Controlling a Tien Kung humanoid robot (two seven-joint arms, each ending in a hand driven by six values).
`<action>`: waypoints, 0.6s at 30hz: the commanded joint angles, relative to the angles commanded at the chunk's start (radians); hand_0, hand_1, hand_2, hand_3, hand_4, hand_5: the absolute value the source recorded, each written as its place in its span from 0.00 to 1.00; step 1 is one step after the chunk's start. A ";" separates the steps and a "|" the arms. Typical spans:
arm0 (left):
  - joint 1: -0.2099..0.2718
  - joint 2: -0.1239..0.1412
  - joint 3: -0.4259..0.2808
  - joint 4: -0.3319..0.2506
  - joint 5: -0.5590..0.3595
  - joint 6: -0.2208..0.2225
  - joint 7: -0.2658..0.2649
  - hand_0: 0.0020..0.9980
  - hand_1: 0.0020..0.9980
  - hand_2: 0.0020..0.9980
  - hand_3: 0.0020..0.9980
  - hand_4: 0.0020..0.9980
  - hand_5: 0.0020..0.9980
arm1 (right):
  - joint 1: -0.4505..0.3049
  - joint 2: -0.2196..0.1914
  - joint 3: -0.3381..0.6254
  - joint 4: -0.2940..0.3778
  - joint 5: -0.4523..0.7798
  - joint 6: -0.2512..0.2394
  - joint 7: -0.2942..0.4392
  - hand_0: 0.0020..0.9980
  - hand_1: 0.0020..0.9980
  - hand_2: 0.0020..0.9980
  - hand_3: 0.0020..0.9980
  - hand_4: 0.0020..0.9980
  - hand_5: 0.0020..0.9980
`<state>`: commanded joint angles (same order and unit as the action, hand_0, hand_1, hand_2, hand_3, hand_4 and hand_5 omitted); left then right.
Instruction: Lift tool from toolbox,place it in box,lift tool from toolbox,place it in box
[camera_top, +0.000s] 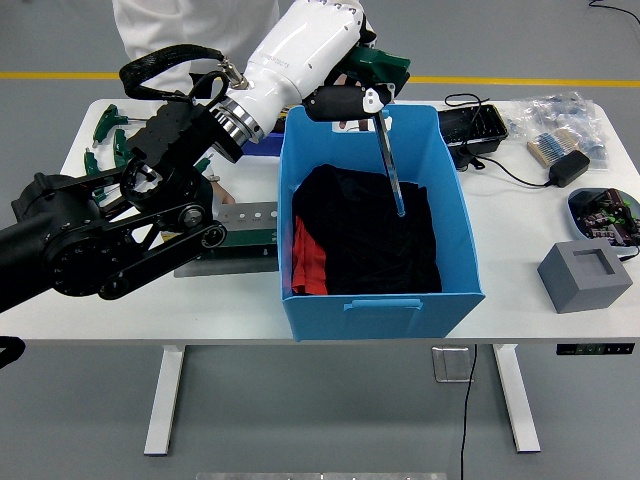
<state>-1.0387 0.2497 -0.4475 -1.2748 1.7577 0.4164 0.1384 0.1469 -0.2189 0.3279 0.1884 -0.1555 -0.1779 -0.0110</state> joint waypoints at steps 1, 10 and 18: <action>-0.002 -0.015 0.016 0.028 -0.022 -0.009 -0.003 0.23 0.05 0.06 0.05 0.61 0.44 | 0.001 0.000 0.001 0.000 -0.001 0.000 -0.001 0.69 0.67 0.72 0.57 0.78 0.70; -0.024 -0.124 0.144 0.227 -0.033 -0.089 -0.033 0.23 0.05 0.06 0.05 0.61 0.44 | 0.013 -0.005 0.011 0.003 -0.029 0.000 -0.007 0.69 0.67 0.72 0.57 0.78 0.70; -0.048 -0.191 0.229 0.322 0.025 -0.177 -0.090 0.23 0.05 0.06 0.06 0.61 0.43 | 0.018 -0.007 0.009 0.004 -0.030 -0.001 -0.006 0.69 0.67 0.72 0.57 0.78 0.70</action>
<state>-1.0865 0.0585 -0.2181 -0.9531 1.7826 0.2390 0.0487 0.1648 -0.2258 0.3365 0.1920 -0.1853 -0.1790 -0.0171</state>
